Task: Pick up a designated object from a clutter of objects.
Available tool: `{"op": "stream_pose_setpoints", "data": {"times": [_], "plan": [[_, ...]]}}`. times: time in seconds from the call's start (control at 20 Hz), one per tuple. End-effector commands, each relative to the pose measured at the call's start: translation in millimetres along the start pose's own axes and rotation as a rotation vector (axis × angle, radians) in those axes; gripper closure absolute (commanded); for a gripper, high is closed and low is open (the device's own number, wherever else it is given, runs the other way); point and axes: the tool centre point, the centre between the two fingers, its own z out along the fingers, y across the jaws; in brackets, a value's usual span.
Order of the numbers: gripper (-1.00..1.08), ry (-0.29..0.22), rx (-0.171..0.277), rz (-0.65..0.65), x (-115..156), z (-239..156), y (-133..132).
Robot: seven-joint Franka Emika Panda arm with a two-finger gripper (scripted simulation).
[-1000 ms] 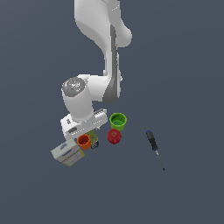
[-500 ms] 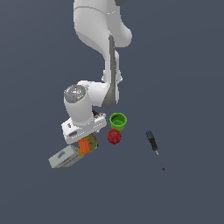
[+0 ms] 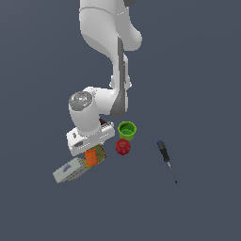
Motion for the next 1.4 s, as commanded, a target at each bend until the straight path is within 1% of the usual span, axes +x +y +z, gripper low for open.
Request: {"op": "stream_pose_setpoints", "data": {"times": [0.0,0.05,0.1,0.35,0.6,0.95,1.35], "plan": [[1.08,-0.024,0.025,-0.007,-5.1,20.5,-10.8],[1.08,-0.024,0.025,-0.007,-5.1,20.5,-10.8],[1.08,0.007,-0.009,0.007,0.1,-3.2,5.9],[1.08,0.006,-0.008,0.007,1.4,-8.7,1.5],[1.08,0.004,-0.007,0.006,5.4,-25.3,-11.9],[1.08,0.000,-0.003,0.004,16.0,-69.4,-46.6],[1.08,-0.008,0.002,0.001,34.6,-144.0,-104.3]]}}
